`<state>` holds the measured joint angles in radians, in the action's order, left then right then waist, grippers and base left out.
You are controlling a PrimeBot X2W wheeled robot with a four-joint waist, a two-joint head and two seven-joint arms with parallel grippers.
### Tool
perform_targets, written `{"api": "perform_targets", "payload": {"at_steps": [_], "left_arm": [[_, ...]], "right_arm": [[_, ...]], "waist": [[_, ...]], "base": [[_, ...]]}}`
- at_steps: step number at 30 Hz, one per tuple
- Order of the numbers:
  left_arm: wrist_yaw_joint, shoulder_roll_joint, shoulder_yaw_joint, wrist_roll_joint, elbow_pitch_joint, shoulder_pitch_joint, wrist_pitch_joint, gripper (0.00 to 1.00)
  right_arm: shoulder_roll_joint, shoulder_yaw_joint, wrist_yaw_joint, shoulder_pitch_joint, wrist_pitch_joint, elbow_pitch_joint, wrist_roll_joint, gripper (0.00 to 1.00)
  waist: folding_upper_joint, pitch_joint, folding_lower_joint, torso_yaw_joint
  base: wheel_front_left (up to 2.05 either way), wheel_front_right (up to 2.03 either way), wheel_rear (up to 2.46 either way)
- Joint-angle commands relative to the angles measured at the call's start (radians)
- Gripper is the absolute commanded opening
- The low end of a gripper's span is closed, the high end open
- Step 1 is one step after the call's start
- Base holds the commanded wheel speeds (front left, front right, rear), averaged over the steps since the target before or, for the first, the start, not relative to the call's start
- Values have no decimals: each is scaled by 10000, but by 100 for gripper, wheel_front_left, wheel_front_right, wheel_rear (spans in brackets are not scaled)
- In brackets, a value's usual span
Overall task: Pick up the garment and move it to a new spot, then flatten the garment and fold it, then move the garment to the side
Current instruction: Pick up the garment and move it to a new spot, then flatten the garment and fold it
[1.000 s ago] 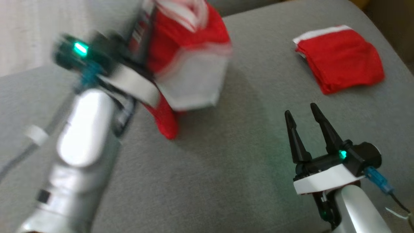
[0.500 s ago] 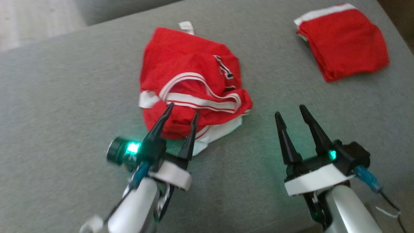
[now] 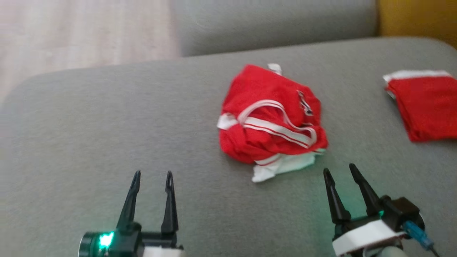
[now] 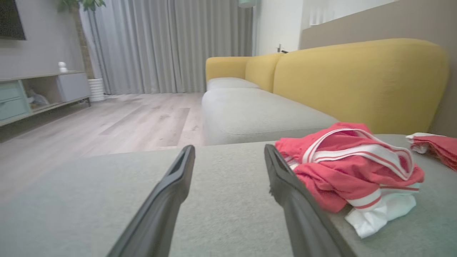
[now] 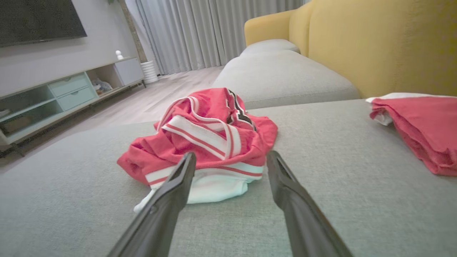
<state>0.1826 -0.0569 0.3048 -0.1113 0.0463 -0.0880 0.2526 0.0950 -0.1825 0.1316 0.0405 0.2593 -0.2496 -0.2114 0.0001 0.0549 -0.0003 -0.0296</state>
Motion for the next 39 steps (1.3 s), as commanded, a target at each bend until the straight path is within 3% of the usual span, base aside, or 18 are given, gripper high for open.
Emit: {"api": "perform_targets", "payload": {"at_steps": [1,13,39], "left_arm": [[88,41,-384,188,-462,56,90,100],[37,53,-459,662,-346,-236,91,100],[-168,65,-362,530,-91,-370,91,100]], "right_arm": [[55,-112,-9,-92,24,292,1,100],[-199,268,-9,244,24,358,198,100],[-352,353,-9,309,24,409,354,100]], "waist": [[-1,-696,3,781],[-1,-977,3,1090],[-1,-1048,3,773]], "base": [[0,0,0],[0,0,0],[0,0,0]]}}
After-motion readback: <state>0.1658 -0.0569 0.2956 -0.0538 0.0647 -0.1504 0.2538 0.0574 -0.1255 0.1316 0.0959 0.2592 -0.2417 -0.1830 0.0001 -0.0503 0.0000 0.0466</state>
